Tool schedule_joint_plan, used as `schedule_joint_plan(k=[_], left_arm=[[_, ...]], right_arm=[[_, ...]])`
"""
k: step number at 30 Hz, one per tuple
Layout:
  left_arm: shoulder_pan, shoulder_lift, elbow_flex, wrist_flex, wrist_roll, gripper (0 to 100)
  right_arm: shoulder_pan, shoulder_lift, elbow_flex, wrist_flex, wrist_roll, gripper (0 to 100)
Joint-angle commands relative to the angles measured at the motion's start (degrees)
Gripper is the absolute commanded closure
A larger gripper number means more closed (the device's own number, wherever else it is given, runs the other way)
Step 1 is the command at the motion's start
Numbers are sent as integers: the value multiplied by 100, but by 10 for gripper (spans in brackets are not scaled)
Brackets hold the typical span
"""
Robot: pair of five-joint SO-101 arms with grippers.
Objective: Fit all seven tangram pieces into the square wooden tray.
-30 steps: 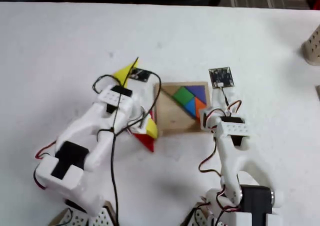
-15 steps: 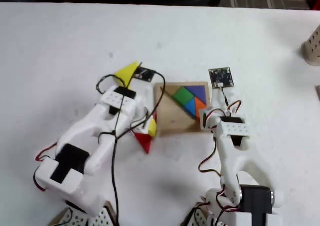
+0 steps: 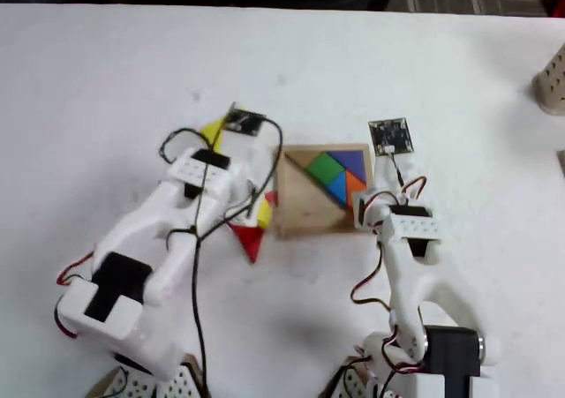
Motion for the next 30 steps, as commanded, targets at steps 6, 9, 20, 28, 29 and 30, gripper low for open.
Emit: schedule_joint_plan(k=[6,9,20,28,29,30], left_arm=[[-479,-119,-264,-220,9,753],[-593,-127,-264,-220,18,753],[-567,-163,-281,-220,62,754],[-567,-163,-949,501,141,754],[-567,-163,-1011,571,281,754],[-567,-163,-1055,642,440,754]], right_arm=[[48,-57,-44,-75,53,981],[31,-40,-44,-84,53,981],[13,-40,-44,-110,53,981],[13,-40,-44,-110,53,981],[13,-40,-44,-110,53,981],[13,-40,-44,-110,53,981]])
